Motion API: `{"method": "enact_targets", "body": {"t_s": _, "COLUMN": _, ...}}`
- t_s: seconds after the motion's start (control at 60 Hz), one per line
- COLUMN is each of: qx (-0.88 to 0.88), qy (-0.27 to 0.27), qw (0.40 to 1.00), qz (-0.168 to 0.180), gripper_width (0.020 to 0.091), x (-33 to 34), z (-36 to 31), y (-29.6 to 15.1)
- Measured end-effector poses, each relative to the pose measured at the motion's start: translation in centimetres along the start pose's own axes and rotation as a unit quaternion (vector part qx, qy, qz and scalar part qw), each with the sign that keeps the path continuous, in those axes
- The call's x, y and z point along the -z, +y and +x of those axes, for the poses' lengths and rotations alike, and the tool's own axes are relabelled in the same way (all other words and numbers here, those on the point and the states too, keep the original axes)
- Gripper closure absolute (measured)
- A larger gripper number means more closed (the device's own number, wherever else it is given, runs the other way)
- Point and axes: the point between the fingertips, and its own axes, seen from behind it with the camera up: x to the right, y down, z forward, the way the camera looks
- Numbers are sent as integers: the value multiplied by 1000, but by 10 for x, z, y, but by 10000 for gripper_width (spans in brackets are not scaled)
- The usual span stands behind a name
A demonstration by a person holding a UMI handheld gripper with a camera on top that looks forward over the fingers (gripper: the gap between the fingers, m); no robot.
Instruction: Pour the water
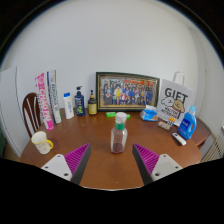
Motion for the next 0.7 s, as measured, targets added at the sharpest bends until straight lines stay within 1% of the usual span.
{"method": "enact_targets", "body": {"t_s": 0.1, "qx": 2, "qy": -2, "qw": 1000, "qz": 0, "gripper_width": 249, "x": -46, "z": 18, "y": 12}}
{"method": "enact_targets", "body": {"t_s": 0.333, "qx": 4, "qy": -28, "qw": 1000, "qz": 4, "gripper_width": 249, "x": -157, "z": 29, "y": 28}}
{"method": "enact_targets", "body": {"t_s": 0.417, "qx": -1, "qy": -37, "qw": 999, "qz": 14, "gripper_width": 247, "x": -188, "z": 30, "y": 29}}
{"method": "enact_targets", "body": {"t_s": 0.467, "qx": 0, "qy": -45, "qw": 999, "qz": 15, "gripper_width": 262, "x": -203, "z": 28, "y": 30}}
{"method": "enact_targets", "body": {"t_s": 0.5, "qx": -2, "qy": -51, "qw": 999, "qz": 18, "gripper_width": 307, "x": -211, "z": 27, "y": 31}}
{"method": "enact_targets", "body": {"t_s": 0.533, "qx": -3, "qy": -60, "qw": 998, "qz": 19, "gripper_width": 392, "x": -216, "z": 23, "y": 33}}
{"method": "enact_targets", "body": {"t_s": 0.55, "qx": -3, "qy": -63, "qw": 998, "qz": 20, "gripper_width": 494, "x": -219, "z": 21, "y": 34}}
{"method": "enact_targets", "body": {"t_s": 0.567, "qx": -4, "qy": -67, "qw": 998, "qz": 21, "gripper_width": 563, "x": -219, "z": 19, "y": 34}}
{"method": "enact_targets", "body": {"t_s": 0.6, "qx": -9, "qy": -64, "qw": 997, "qz": 32, "gripper_width": 560, "x": -220, "z": 20, "y": 30}}
{"method": "enact_targets", "body": {"t_s": 0.633, "qx": -9, "qy": -61, "qw": 998, "qz": 30, "gripper_width": 567, "x": -221, "z": 21, "y": 32}}
{"method": "enact_targets", "body": {"t_s": 0.7, "qx": -10, "qy": -60, "qw": 997, "qz": 38, "gripper_width": 606, "x": -222, "z": 22, "y": 30}}
